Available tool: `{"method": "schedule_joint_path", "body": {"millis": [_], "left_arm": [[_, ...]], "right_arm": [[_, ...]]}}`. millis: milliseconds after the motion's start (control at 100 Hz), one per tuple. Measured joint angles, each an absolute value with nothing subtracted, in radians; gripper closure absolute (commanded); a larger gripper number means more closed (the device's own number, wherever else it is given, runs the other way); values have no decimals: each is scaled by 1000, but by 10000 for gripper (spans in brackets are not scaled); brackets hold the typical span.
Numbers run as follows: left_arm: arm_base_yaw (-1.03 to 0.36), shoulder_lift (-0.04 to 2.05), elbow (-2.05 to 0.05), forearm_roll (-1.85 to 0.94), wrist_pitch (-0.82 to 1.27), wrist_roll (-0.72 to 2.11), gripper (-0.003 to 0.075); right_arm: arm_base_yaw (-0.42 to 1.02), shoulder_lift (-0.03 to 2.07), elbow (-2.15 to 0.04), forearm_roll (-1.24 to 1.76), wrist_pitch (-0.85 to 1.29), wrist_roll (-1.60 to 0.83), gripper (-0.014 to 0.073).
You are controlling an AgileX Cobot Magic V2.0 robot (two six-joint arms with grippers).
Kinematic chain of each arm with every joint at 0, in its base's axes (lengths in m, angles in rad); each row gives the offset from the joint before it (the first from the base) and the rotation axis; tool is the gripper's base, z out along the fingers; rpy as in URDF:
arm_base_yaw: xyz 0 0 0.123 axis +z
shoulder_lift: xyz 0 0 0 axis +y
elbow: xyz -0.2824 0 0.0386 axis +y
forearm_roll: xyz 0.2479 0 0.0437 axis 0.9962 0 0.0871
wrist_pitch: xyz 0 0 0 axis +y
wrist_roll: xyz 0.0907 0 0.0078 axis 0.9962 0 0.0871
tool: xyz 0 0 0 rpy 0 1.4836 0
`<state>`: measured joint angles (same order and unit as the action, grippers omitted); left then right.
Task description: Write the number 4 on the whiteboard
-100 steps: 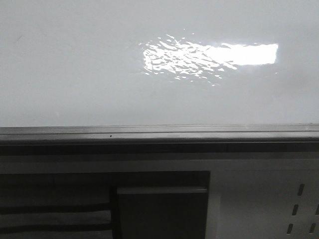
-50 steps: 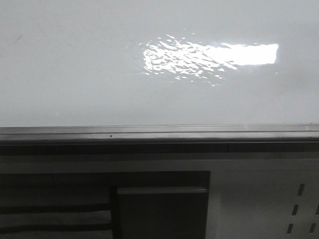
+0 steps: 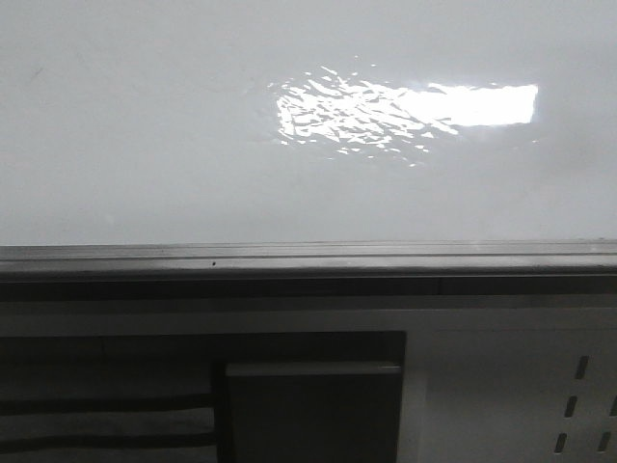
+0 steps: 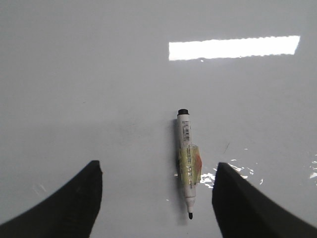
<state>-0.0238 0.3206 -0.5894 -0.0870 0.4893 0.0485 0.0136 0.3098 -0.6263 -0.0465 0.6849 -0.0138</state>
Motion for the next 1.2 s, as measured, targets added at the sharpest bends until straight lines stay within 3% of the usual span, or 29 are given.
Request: {"method": "schedule_joint_path", "body": {"millis": [460,770,1040,1150,1200], "left_arm": [[-72,707,-656,-147,501,157,288],[-107,1031,-665,-169,373,161,290],[-109,1172,-713,-201,317,161,290],[-109,1196,-730,-203,317,161,315],[-109,1202,-734,-203,317,161,363]], "right_arm": [[14,310,-626,-46,680,-10,68],[14,310,-626,-46,677,-7,68],[14,310,-626,-46,677,-7,68],[14,310,-626,-46,677,-7,68],[14,310,-626,-46,677,-7,68]]}}
